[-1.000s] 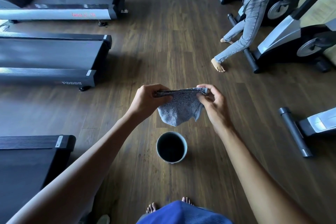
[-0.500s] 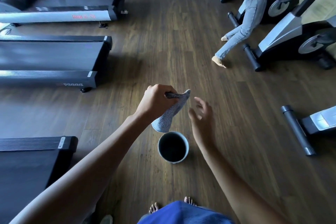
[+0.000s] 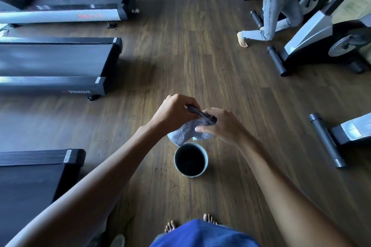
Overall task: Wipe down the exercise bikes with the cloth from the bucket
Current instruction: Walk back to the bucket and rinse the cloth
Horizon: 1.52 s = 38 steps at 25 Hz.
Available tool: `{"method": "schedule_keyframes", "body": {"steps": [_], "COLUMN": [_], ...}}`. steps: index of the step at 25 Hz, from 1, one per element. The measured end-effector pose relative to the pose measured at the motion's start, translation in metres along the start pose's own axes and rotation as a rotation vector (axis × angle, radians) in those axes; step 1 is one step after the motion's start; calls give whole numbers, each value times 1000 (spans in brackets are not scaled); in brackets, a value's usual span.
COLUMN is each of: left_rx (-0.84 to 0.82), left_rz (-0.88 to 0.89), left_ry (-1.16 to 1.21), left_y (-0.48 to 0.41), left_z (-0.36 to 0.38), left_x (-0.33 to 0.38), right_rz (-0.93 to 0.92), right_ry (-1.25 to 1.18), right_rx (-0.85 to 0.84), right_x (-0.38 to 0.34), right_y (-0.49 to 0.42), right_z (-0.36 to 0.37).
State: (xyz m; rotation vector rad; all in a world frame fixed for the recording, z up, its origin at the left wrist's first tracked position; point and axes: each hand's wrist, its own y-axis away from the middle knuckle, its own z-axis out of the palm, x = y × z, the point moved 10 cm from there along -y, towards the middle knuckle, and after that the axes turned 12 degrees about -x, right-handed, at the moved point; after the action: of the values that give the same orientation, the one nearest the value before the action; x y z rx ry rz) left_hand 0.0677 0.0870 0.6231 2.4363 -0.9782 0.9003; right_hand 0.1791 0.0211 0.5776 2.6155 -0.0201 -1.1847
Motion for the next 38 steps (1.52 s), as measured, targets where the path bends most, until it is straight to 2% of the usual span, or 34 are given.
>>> {"method": "schedule_keyframes", "body": {"steps": [7,10,13,16,20,27,33,38], "left_rx": [-34,27,64,-25,-158,-274,-320,-364], "left_rz": [30,-59,-226,-318,-413,-571,-605,-482], "left_ry": [138,261,269,226,177,62,-4,-164], "left_y": [9,20,35,45,50,54,27,-3], "left_z": [7,14,35,81,162,317,443,506], "left_x": [-11,-46,-93,-133,-191,-301,-406,-478], "right_rz": [48,103,225,317,379,297,235,256], "right_ry": [66,77,91,143,247,368,419,400], "right_rx": [37,22,17,-9,-248,-494,-608,-647], "right_x": [6,20,48,80,144,274,384,453], "right_y": [-4,-4,-4,-4,-18,-49,-99,-146], "right_z": [2,12,29,57,128,259,365,415]}}
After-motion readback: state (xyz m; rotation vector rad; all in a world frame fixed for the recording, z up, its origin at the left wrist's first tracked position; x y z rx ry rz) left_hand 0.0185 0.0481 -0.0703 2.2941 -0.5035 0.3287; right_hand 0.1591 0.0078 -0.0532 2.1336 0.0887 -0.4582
